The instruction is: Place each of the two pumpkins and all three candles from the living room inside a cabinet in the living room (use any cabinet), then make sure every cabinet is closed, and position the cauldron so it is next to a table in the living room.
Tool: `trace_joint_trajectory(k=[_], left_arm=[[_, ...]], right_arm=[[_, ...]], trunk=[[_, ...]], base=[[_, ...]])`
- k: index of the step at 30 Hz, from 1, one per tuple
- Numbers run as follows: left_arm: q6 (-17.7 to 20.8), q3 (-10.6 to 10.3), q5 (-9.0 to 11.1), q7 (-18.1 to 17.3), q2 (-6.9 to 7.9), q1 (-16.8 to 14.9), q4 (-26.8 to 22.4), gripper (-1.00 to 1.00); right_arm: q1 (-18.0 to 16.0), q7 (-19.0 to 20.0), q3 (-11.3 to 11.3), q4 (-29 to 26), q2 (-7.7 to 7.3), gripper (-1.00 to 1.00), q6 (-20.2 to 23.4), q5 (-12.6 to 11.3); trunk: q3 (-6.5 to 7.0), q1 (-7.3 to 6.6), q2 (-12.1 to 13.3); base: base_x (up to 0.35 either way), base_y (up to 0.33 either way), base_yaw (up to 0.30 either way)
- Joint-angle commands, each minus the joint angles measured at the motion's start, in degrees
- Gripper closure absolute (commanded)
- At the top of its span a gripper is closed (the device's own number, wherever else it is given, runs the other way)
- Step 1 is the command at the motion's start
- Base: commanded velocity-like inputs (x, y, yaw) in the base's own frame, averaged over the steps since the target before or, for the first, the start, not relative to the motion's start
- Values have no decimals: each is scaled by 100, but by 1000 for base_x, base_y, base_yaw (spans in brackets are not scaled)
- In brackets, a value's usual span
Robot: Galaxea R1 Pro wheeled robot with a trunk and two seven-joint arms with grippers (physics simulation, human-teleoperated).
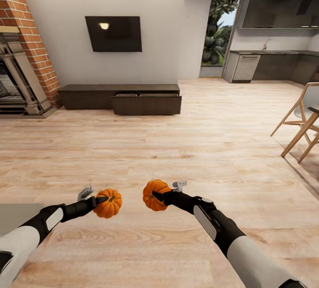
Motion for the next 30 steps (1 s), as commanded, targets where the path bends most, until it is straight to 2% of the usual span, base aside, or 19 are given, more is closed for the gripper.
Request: trace_joint_trajectory(k=[1, 2, 3, 5, 10, 13, 18, 30], left_arm=[[-69, 117, -39, 0, -13, -3, 147, 100], [-320, 121, -247, 0, -34, 0, 367, 100], [-508, 123, -350, -8, -67, 1, 489, 100], [-571, 123, -387, -11, -106, 1, 533, 100], [-598, 123, -413, -11, -145, 1, 559, 100], [-601, 123, -419, -11, -177, 1, 562, 100], [-601, 123, -422, -11, -176, 1, 563, 100], [-601, 123, -429, -11, -177, 1, 559, 100]], right_arm=[[-1, -1, -2, -2, 1, 100, -1, 5], [-1, -3, -3, 0, 4, 100, -23, 114], [1, -4, -18, 6, 18, 100, -50, 288], [0, -4, -25, 12, 36, 100, -147, 366], [0, -4, -10, 371, 59, 100, -377, 396], [-5, -4, -17, 734, 134, 100, -419, 414], [-9, -4, -19, 797, 149, 100, -462, 404], [-14, -1, -19, 909, 157, 100, -944, 424]], trunk=[[2, -1, 0], [2, -1, 0], [2, -1, 0], [2, -1, 0], [2, -1, 0], [2, -1, 0], [2, -1, 0], [2, -1, 0]], base=[[320, 89, 0], [318, 100, 0], [318, 106, 0], [317, 108, 0], [316, 111, 0], [315, 111, 0], [315, 111, 0], [325, 50, 0]])
